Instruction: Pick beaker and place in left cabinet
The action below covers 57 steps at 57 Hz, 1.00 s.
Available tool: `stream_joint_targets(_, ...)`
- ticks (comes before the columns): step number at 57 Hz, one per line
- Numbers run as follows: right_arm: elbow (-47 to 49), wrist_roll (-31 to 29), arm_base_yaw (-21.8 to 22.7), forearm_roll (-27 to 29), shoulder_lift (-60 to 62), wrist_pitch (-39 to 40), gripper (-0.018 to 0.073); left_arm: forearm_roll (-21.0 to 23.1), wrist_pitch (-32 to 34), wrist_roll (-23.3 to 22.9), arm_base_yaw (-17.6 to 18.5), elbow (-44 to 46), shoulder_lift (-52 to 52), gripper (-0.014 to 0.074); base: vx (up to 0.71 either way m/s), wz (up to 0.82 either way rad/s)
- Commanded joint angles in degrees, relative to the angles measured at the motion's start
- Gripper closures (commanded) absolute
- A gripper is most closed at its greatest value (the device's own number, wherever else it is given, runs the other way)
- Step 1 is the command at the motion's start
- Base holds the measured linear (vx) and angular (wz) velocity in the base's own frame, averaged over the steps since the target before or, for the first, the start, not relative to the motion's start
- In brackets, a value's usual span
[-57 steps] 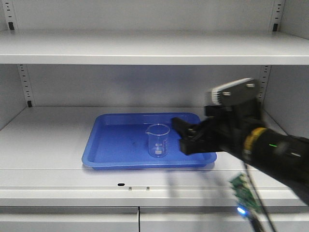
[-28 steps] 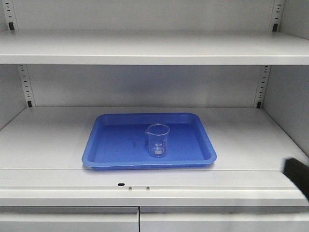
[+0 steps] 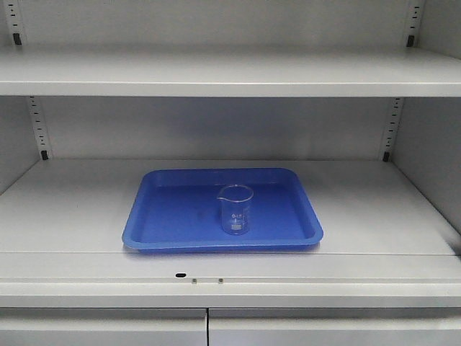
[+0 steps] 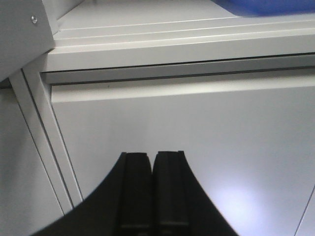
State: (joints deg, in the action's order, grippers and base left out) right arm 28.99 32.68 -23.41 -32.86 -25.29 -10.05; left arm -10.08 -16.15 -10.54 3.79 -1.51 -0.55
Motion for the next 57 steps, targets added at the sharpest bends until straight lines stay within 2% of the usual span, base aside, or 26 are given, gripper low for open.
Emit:
stream_joint_targets(1,1.7,0.1,0.1,-0.6,-0.4,3.4,0.0467,0.1,4.8,-0.2,0.4,0.5,-1.0,0.0593,0.0,0.0)
stream_joint_targets(13,1.7,0.1,0.1,-0.6,-0.4,3.4,0.053,0.1,4.8,-0.2,0.4,0.5,-1.0,0.0593,0.0,0.0)
stream_joint_targets(32,1.7,-0.3,0.1,-0.8,1.4,3.4,0.0534,0.1,4.8,-0.2,0.4,0.5,-1.0,0.0593,0.0,0.0)
stream_joint_targets(43,1.7,-0.3,0.1,-0.3,5.9,-1.9,0.0534,0.1,4.8,-0.2,0.4,0.5,-1.0,0.0593,0.0,0.0)
stream_joint_targets(47,1.7,-0.7,1.0,2.1,7.1,-4.5,0.0534,0.1,4.8,-0.2,0.4,0.5,-1.0,0.0593,0.0,0.0)
stream_joint_targets(50,0.9,-2.9,2.3,5.1,7.9,-5.7,0.0534,0.1,4.8,-0.2,0.4,0.5,-1.0,0.0593,0.0,0.0)
stream_joint_targets(57,-4.3,-16.2,6.4,14.0,9.6,-5.2,0.0542,0.1,4.8,-0.2,0.4,0.5,-1.0,0.0593,0.0,0.0)
